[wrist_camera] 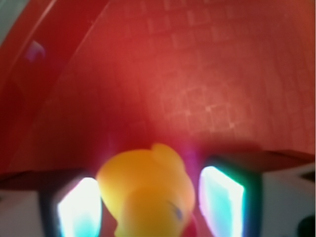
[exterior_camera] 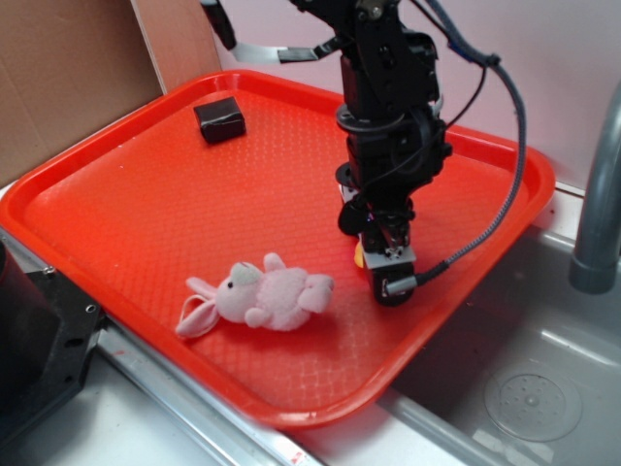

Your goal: Grab the yellow duck.

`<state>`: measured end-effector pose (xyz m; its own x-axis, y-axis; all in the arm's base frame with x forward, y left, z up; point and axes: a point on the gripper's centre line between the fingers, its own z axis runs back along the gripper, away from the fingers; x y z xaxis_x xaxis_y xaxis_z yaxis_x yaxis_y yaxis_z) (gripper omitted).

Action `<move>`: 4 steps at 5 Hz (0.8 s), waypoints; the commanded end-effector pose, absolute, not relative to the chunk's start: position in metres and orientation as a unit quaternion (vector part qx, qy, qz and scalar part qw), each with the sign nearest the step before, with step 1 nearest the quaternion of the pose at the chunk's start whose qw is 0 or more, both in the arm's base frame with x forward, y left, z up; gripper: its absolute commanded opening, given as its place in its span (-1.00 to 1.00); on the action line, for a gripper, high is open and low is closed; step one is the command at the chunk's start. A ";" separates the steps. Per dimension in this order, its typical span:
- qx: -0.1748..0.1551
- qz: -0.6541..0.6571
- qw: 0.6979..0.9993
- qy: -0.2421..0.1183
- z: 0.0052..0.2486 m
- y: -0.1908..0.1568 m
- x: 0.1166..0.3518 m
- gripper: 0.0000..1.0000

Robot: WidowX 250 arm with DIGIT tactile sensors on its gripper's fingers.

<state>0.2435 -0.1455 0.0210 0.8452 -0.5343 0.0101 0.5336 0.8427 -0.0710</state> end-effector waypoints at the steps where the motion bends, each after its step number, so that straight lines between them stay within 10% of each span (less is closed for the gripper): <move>1: -0.013 -0.240 0.970 0.015 0.035 -0.131 0.255 -1.00; 4: 0.012 0.050 0.998 -0.034 0.145 -0.022 0.229 -1.00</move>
